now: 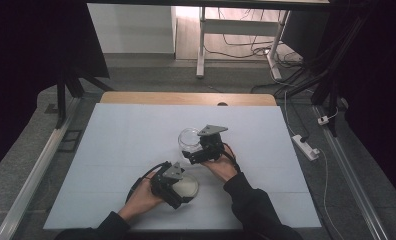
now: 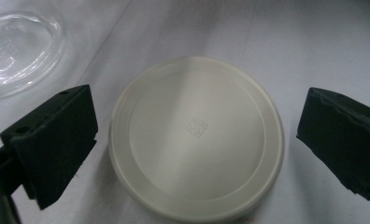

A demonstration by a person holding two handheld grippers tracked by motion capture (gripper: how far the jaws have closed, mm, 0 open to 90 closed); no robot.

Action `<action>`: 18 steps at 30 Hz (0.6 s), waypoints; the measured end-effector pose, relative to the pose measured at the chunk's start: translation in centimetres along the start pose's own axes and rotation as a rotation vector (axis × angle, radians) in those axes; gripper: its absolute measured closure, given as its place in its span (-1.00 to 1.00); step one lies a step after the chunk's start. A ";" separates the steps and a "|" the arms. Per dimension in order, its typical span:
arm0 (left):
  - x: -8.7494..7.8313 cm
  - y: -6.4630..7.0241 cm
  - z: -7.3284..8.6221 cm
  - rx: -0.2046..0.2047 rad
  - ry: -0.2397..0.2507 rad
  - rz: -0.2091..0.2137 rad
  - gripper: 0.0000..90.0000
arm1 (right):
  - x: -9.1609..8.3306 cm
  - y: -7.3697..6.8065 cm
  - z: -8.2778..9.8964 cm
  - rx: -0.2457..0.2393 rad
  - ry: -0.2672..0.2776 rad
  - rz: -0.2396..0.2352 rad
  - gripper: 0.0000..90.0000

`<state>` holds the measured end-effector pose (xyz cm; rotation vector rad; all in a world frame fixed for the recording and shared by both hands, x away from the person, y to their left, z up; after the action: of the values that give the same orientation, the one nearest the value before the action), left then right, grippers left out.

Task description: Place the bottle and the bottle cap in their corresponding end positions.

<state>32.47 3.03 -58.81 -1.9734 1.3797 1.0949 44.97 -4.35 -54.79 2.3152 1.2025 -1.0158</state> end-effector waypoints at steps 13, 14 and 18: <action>-2.2 -0.3 0.4 -0.071 0.070 0.038 -1.00 | -1.2 -0.4 0.3 0.005 0.011 0.001 -1.00; -2.4 -0.3 0.4 -0.073 0.074 0.037 -1.00 | -1.2 -0.4 0.4 0.005 0.010 0.001 -1.00; -3.3 -0.5 0.6 -0.087 0.095 0.038 -1.00 | -1.7 -0.6 0.5 0.006 0.011 0.002 -1.00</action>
<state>32.17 5.45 -56.49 -2.0939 1.4460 1.1082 43.60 -5.26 -53.88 2.3291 1.2024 -1.0081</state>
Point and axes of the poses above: each handheld gripper's, and its own axes: x roughly forward along the jaws, z roughly out of its underside, y roughly to its right, the point moved 8 cm from there along x, roughly forward along the jaws, and after that the axes turned 12 degrees about -y, right-handed, at the moved point
